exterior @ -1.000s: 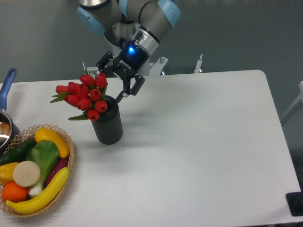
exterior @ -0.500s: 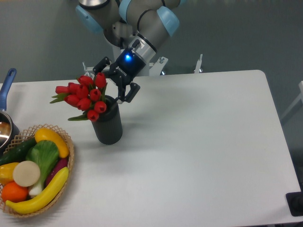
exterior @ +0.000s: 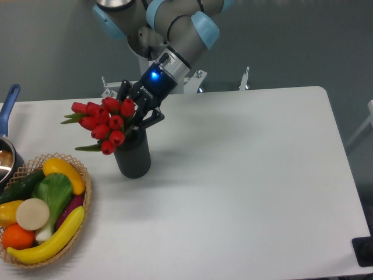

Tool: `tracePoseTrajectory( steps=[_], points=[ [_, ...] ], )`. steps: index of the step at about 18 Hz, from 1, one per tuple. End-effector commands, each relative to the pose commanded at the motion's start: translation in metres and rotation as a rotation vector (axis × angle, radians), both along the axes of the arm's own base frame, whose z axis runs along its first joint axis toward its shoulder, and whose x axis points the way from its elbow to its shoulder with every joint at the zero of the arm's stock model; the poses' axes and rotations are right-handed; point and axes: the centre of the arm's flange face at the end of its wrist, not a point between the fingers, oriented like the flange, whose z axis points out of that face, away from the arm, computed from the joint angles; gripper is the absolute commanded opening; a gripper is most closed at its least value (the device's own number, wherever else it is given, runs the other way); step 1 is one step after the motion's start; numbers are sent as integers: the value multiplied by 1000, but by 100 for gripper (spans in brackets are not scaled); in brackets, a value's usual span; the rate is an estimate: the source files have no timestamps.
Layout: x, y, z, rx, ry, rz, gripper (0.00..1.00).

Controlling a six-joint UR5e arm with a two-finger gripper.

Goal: Pick up the flowers from the vase
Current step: 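Lift the gripped tulips upward out of the black vase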

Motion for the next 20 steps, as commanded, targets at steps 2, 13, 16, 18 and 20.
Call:
tracePoseTrajectory(
  steps=[2,13,16,18,20],
  points=[
    [-2,0,7,2,-4,14,0],
    [-22,11,110,75,-109,143,0],
    [-35,13,139,88,-141,187,0],
    [-43,13,161,101,-158,215,0],
    [-52,9,176,113,-184,250,0]
  ],
)
